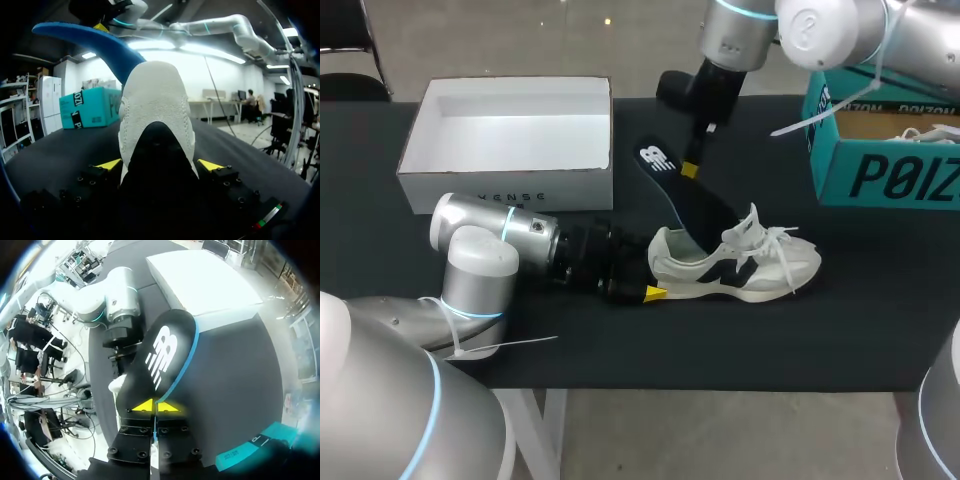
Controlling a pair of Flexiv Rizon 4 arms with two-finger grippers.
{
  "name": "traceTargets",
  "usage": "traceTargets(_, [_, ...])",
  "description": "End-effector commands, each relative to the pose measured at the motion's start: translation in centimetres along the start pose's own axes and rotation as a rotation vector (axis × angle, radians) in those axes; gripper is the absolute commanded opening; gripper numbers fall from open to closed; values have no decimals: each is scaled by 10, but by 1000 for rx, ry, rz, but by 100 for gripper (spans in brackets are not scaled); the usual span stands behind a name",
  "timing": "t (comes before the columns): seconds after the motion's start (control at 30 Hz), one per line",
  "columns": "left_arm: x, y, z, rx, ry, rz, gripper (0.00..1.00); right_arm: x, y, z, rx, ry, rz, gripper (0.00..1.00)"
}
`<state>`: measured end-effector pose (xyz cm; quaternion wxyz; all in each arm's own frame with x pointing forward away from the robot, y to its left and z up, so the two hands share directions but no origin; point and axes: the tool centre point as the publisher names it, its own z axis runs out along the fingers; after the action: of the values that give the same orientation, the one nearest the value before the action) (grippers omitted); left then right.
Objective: Take the shoe out of the shoebox, open the shoe tongue, remove and reinsert the insole, then place the shoe into the shoebox
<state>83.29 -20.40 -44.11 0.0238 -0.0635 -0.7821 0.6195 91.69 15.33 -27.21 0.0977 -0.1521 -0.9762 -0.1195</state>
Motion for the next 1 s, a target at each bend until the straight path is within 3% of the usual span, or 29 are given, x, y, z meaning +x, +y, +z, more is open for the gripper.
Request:
traceTargets(0.03, [2, 9, 6, -1, -1, 0, 0, 8, -10, -20, -244, 27, 50, 0])
traceTargets(0.27, [2, 9, 6, -1, -1, 0, 0, 11, 3, -26, -493, 99, 149, 0])
traceTargets(0.5, [2, 9, 6, -1, -1, 0, 0, 5, -2, -43, -719, 103, 236, 0])
traceTargets(0.8, [2, 9, 6, -1, -1, 0, 0, 15, 8, -81, -733, 83, 253, 0])
traceTargets(1.0, [2, 9, 6, -1, -1, 0, 0, 37, -3, -107, -738, 79, 256, 0])
